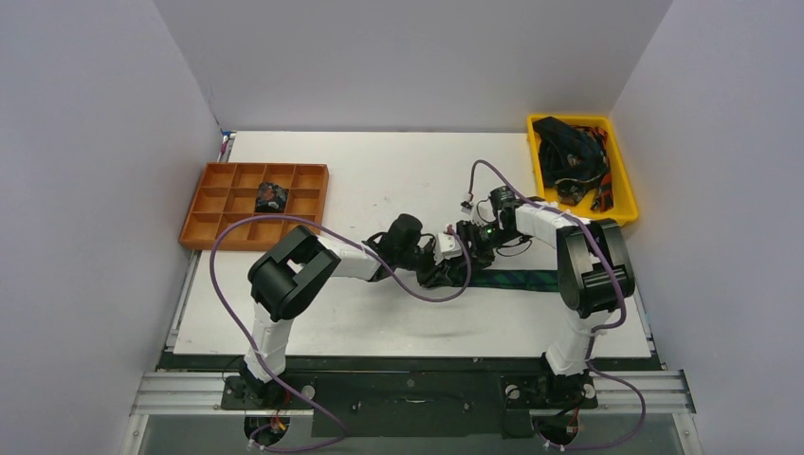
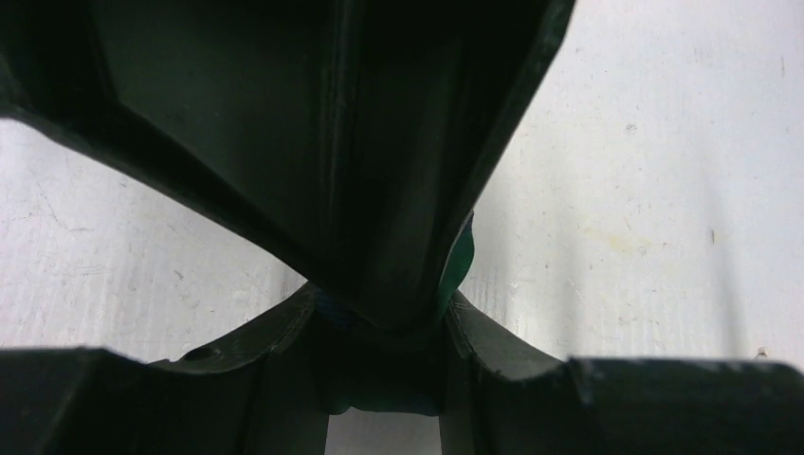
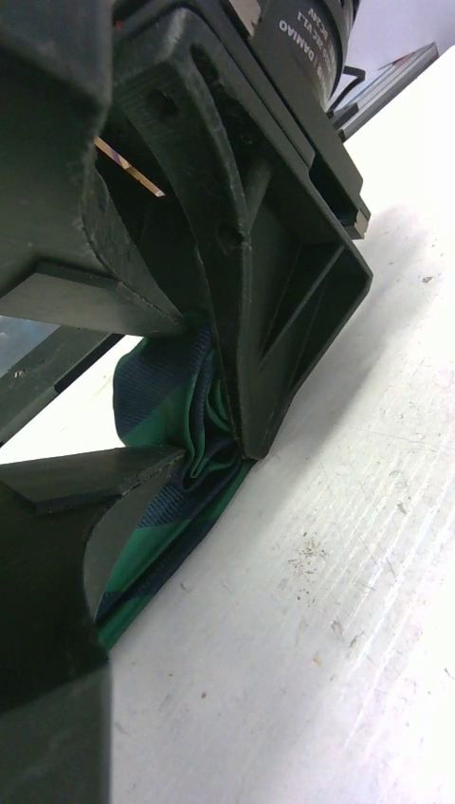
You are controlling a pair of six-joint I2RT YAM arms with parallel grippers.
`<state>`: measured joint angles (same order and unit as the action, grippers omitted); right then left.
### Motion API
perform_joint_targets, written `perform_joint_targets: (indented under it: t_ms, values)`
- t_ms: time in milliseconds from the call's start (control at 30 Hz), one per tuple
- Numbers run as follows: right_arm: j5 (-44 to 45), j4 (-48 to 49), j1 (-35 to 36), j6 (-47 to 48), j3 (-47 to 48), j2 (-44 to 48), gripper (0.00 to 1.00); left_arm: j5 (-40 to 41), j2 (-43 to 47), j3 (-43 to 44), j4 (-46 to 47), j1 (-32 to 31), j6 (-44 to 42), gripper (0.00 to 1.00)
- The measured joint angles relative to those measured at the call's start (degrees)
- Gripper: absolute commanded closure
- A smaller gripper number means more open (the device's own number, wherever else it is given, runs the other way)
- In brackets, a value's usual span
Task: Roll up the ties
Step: Roll the tie at the center of the board.
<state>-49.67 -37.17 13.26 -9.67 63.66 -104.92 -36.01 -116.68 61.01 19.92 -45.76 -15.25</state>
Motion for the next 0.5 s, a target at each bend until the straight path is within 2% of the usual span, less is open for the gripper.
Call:
perform_joint_targets:
  t_ms: [100,167,200,233,267,367,500]
  values:
    - [0.0,-1.0,0.3,0.9,0.9,-1.4,0.70,0.2,0.0,0.1,-0.3,0.0,0.0,0.78]
    - [-0.6,-2.0,0.3,1.7,1.7,-2.3,0.82,0.3,0.0,0.1,-0.3,0.0,-0.1,0.78]
    - [-1.0,-2.6,0.3,2.2,2.2,-2.7,0.96,0.3,0.0,0.1,-0.4,0.0,-0.1,0.77]
    - [-1.5,-3.2,0.3,2.8,2.6,-3.0,0.99,0.4,0.0,0.2,-0.5,-0.1,-0.2,0.76]
    - [-2.0,-3.6,0.3,3.3,2.9,-3.3,1.00,0.5,0.0,0.2,-0.5,-0.1,-0.3,0.71]
    - [-1.8,-4.5,0.2,5.1,3.3,-3.4,1.00,0.7,0.1,0.2,-0.6,-0.2,-0.6,0.47]
    - [2.8,-6.8,-0.5,8.0,3.3,-3.5,1.00,1.1,0.9,-0.7,-0.2,0.0,-0.8,0.30]
